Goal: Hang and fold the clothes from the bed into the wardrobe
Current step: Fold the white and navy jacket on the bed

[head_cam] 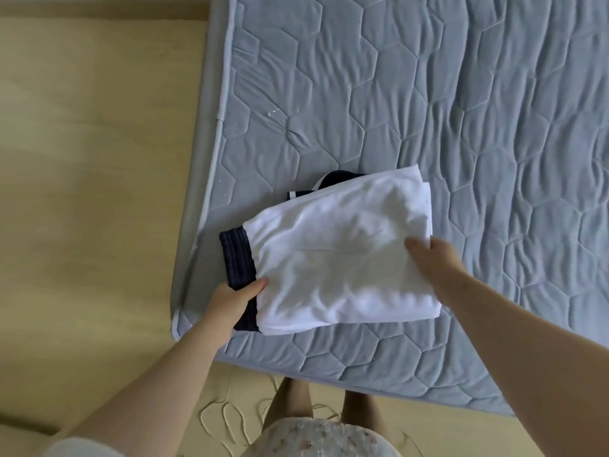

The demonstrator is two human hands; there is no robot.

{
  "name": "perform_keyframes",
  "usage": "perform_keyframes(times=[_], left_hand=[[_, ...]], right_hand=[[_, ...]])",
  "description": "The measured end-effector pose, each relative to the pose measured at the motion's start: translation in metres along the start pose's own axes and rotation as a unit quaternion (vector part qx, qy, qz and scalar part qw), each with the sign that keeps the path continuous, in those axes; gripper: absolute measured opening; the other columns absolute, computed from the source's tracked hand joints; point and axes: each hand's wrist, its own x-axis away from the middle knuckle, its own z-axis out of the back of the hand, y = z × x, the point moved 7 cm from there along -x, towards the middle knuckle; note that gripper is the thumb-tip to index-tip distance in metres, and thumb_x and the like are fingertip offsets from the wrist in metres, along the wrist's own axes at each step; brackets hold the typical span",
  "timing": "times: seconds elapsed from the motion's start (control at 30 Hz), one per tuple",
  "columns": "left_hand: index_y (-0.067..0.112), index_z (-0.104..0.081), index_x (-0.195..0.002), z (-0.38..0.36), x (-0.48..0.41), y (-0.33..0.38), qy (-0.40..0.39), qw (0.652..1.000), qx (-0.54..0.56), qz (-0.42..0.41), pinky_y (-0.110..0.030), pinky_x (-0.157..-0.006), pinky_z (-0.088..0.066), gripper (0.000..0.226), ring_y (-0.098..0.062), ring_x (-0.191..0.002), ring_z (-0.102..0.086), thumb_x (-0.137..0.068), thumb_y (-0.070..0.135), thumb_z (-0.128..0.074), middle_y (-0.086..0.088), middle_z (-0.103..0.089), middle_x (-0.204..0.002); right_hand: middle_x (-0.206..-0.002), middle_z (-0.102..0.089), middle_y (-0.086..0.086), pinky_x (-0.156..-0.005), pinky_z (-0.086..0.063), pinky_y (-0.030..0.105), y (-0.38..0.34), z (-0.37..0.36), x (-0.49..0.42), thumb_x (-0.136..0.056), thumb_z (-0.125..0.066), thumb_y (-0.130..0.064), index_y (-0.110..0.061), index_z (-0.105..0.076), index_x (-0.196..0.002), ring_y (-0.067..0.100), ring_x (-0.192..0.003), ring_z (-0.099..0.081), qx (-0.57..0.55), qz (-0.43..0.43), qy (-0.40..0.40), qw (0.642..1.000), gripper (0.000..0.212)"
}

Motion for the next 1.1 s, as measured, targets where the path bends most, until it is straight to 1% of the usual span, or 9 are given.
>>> perform_keyframes(times=[0.03, 0.1, 0.2, 0.27, 0.37, 0.5, 0.7, 0.9, 1.1], left_hand=[[0.007, -0.067, -0.097, 0.001, -0.002, 0.005, 0.015, 1.000, -0.013, -0.017, -0.026, -0.060, -0.048, 0.034, -0.019, -0.075, -0.064, -0.076, 0.032, -0.075, -0.004, -0.067, -0.083], [0.007, -0.067, -0.097, 0.001, -0.008, 0.011, 0.038, 0.998, -0.039, -0.038, -0.036, -0.071, -0.053, 0.040, -0.025, -0.081, -0.064, -0.071, 0.036, -0.078, -0.006, -0.066, -0.086], [0.010, -0.058, -0.118, -0.001, -0.018, 0.016, 0.076, 0.991, -0.099, -0.057, -0.046, -0.092, -0.048, 0.065, -0.029, -0.105, -0.055, -0.066, 0.043, -0.079, -0.008, -0.050, -0.119], [0.015, -0.048, -0.126, -0.005, -0.024, 0.023, 0.089, 0.991, -0.069, -0.074, -0.043, -0.090, -0.046, 0.068, -0.028, -0.108, -0.052, -0.069, 0.037, -0.079, -0.007, -0.042, -0.128], [0.012, -0.046, -0.119, -0.014, -0.033, 0.025, 0.043, 0.997, 0.054, -0.035, -0.039, -0.083, -0.051, 0.065, -0.025, -0.097, -0.060, -0.067, 0.029, -0.082, -0.008, -0.058, -0.115], [0.013, -0.066, -0.095, -0.026, -0.025, 0.031, -0.057, 0.995, 0.079, 0.031, -0.025, -0.056, -0.051, 0.034, -0.018, -0.069, -0.069, -0.069, 0.030, -0.080, -0.002, -0.073, -0.077], [0.017, -0.066, -0.098, 0.003, 0.012, 0.059, -0.045, 0.992, 0.115, -0.026, -0.031, -0.071, -0.049, 0.022, -0.023, -0.087, -0.064, -0.078, 0.023, -0.074, -0.006, -0.068, -0.095], [0.018, -0.063, -0.099, 0.071, 0.107, 0.119, 0.002, 0.980, 0.147, -0.133, -0.026, -0.062, -0.045, 0.020, -0.017, -0.078, -0.061, -0.081, 0.022, -0.071, -0.002, -0.066, -0.089], [0.013, -0.063, -0.096, 0.189, 0.230, 0.178, 0.124, 0.943, 0.183, -0.248, -0.029, -0.062, -0.045, 0.016, -0.021, -0.071, -0.059, -0.082, 0.020, -0.068, -0.005, -0.062, -0.080]], right_hand=[[-0.079, -0.059, 0.008, -0.068, -0.045, 0.034, 0.006, 0.004, -0.001, -0.090, -0.054, -0.024, -0.008, -0.062, -0.097, 0.026, -0.072, -0.055, 0.011, -0.017, 0.019, 1.000, 0.019], [-0.083, -0.059, 0.011, -0.071, -0.043, 0.033, 0.018, 0.012, -0.004, -0.087, -0.054, -0.023, -0.006, -0.063, -0.097, 0.030, -0.079, -0.055, 0.038, -0.047, 0.045, 0.997, 0.022], [-0.100, -0.059, 0.017, -0.078, -0.047, 0.039, 0.027, 0.014, -0.013, -0.086, -0.054, -0.024, -0.005, -0.060, -0.109, 0.034, -0.090, -0.057, 0.076, -0.057, 0.047, 0.994, 0.031], [-0.118, -0.053, 0.017, -0.072, -0.047, 0.039, 0.025, 0.010, -0.019, -0.082, -0.063, -0.030, -0.009, -0.048, -0.122, 0.035, -0.097, -0.056, 0.050, -0.057, 0.048, 0.996, 0.048], [-0.116, -0.051, 0.009, -0.059, -0.045, 0.032, 0.024, -0.004, -0.022, -0.073, -0.075, -0.038, -0.013, -0.037, -0.127, 0.027, -0.088, -0.057, -0.043, -0.075, 0.025, 0.996, 0.070], [-0.094, -0.060, 0.003, -0.067, -0.047, 0.032, 0.020, -0.010, -0.018, -0.071, -0.076, -0.043, -0.017, -0.053, -0.110, 0.023, -0.081, -0.059, -0.062, -0.086, 0.002, 0.994, 0.052], [-0.085, -0.061, 0.000, -0.077, -0.052, 0.037, -0.031, 0.000, 0.022, -0.079, -0.070, -0.037, -0.021, -0.056, -0.099, 0.020, -0.075, -0.060, -0.067, 0.020, 0.010, 0.997, 0.030], [-0.079, -0.059, -0.001, -0.067, -0.047, 0.028, -0.132, 0.016, 0.115, -0.084, -0.065, -0.033, -0.021, -0.053, -0.096, 0.017, -0.070, -0.057, -0.077, 0.136, -0.001, 0.988, 0.020], [-0.071, -0.052, -0.007, -0.058, -0.041, 0.025, -0.253, 0.019, 0.234, -0.084, -0.065, -0.032, -0.022, -0.051, -0.093, 0.010, -0.061, -0.051, -0.095, 0.234, -0.049, 0.966, 0.019]])
